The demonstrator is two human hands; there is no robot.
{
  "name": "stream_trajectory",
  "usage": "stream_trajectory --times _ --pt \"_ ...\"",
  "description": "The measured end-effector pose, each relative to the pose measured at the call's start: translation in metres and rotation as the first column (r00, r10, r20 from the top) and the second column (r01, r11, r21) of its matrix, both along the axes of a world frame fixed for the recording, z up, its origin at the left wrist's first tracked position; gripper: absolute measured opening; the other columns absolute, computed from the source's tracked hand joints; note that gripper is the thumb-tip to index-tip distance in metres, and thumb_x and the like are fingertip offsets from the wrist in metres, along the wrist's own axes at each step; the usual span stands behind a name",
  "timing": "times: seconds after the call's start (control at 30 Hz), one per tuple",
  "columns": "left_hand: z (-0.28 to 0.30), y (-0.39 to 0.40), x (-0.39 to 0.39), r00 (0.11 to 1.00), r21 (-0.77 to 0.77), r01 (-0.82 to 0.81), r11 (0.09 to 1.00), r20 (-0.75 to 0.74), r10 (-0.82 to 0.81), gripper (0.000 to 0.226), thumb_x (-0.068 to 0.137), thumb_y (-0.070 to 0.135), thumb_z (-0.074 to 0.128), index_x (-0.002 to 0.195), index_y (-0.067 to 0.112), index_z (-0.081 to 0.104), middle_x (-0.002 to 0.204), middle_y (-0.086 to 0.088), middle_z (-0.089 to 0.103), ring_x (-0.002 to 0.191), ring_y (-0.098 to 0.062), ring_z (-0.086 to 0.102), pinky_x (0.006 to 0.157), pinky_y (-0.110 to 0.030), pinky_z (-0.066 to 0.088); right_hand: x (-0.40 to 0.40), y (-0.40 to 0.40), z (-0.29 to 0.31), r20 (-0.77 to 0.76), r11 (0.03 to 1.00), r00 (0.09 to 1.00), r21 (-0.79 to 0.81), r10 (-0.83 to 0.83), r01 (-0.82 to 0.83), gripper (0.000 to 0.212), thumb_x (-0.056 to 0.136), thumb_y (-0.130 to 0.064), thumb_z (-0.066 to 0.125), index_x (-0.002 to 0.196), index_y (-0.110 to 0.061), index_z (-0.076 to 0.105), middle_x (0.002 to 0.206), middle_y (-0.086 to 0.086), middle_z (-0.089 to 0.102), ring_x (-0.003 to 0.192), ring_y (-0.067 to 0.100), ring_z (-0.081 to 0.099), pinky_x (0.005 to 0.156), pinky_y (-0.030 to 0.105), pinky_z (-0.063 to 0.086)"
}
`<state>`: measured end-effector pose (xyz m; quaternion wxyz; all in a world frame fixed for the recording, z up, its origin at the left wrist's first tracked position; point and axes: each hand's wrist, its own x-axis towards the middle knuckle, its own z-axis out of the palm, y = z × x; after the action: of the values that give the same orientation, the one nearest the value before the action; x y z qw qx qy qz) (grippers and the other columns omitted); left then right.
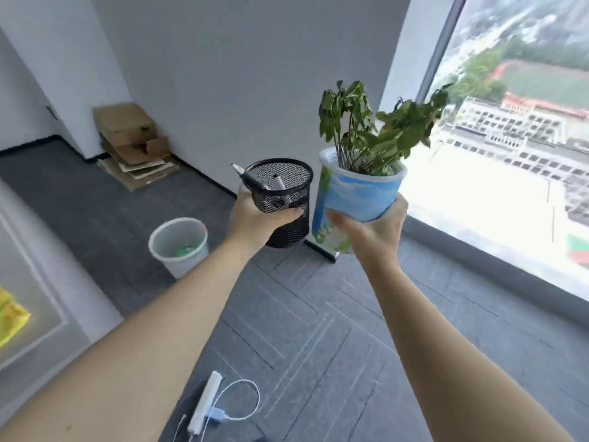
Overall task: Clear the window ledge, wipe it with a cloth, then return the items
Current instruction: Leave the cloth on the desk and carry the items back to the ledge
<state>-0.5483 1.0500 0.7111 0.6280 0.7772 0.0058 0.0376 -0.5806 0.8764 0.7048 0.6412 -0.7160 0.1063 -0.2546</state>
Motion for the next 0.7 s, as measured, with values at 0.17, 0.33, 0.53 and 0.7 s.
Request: stream_trajectory --times 0.17,0.33,0.53,0.7 --pt "-0.004 -0.104 0.057 0.984 0.018 0.181 0.983 -0.005 -0.181 0.092 0.038 0.046 0.079 0.12 0.015 0.049 0.118 -0.002 0.064 0.111 -0.021 0.059 0.099 -0.044 0.047 0.022 -0.098 -0.004 -0.053 0.985 0.984 0.013 -0.171 0.172 0.089 0.048 -0.022 0.083 0.12 -0.012 0.032 0.105 -0.001 0.047 0.089 0.009 0.052 0.066 0.018 0.049" --pt "0.0 -0.216 0.122 0.935 -0.022 0.355 0.935 -0.019 -0.355 0.088 0.045 0.037 0.078 0.121 0.01 0.043 0.118 -0.003 0.059 0.111 -0.021 0.054 0.091 -0.032 0.043 0.063 -0.199 -0.001 -0.055 0.927 0.926 0.025 -0.373 0.375 0.086 0.042 -0.025 0.079 0.113 -0.02 0.031 0.106 -0.001 0.046 0.093 0.015 0.053 0.071 0.03 0.053" --pt "-0.001 -0.338 0.184 0.85 0.008 0.525 0.851 -0.047 -0.525 0.076 0.058 0.03 0.082 0.119 0.011 0.041 0.12 -0.006 0.057 0.109 -0.022 0.054 0.083 -0.03 0.04 0.093 -0.303 0.002 -0.08 0.855 0.855 0.043 -0.513 0.517 0.086 0.042 -0.025 0.079 0.111 -0.022 0.029 0.101 -0.006 0.046 0.091 0.009 0.052 0.061 0.016 0.048" --pt "-0.011 -0.44 0.213 0.79 0.006 0.612 0.791 -0.058 -0.611 0.08 0.05 0.033 0.083 0.117 0.013 0.044 0.117 -0.006 0.06 0.108 -0.023 0.056 0.087 -0.033 0.046 0.109 -0.391 -0.008 -0.165 0.793 0.784 0.01 -0.599 0.609 0.094 0.042 -0.029 0.08 0.121 -0.013 0.032 0.105 -0.003 0.047 0.1 0.02 0.053 0.08 0.037 0.054"
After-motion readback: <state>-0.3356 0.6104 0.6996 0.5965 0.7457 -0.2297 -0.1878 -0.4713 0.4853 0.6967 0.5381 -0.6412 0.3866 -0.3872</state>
